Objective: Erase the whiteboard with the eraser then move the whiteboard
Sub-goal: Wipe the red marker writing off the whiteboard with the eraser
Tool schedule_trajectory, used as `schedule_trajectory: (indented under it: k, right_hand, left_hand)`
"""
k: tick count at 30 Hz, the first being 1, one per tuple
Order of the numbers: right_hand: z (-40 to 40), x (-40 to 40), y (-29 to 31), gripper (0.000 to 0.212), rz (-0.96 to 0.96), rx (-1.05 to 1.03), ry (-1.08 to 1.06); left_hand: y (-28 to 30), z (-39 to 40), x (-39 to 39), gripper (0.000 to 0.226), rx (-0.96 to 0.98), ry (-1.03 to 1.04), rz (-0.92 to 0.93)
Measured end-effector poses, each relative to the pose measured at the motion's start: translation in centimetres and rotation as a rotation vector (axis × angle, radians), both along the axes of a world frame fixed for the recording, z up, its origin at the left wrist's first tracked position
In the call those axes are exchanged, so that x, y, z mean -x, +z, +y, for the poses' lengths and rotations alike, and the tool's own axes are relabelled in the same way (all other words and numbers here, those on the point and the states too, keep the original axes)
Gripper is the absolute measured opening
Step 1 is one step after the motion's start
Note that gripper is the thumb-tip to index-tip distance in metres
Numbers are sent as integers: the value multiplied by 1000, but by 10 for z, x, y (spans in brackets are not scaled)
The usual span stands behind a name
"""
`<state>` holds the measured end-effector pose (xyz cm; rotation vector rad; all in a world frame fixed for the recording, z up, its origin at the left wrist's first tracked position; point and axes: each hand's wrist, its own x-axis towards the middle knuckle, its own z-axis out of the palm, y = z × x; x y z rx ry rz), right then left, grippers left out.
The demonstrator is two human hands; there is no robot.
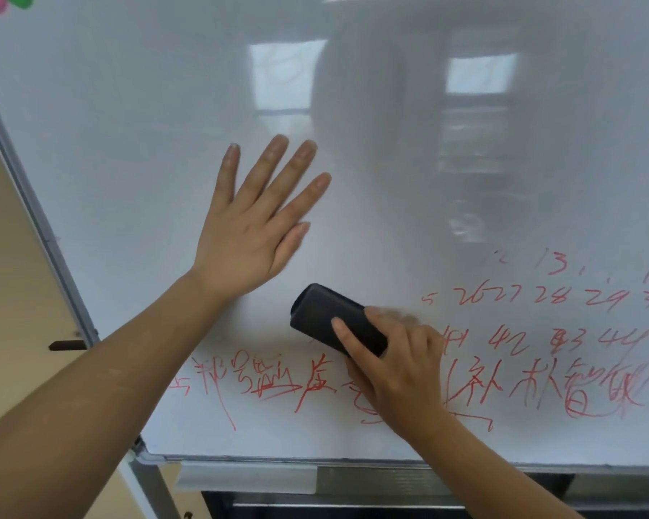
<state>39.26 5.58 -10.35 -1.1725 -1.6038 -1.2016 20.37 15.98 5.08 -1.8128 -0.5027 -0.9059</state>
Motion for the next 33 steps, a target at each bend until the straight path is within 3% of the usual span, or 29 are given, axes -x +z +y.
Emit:
schedule_trajectory:
  k: [7,16,33]
  right_hand:
    - [-2,-21,23,40,-103,-55,-7]
    - [-4,-53,65,37,28,-172,-147]
    - [1,-31,11,37,-41,-38,-21]
  left_hand:
    - [0,1,0,51,0,0,3]
    - [0,2,-3,50,-3,-12,-1]
    - [1,5,-4,51,-5,0,1]
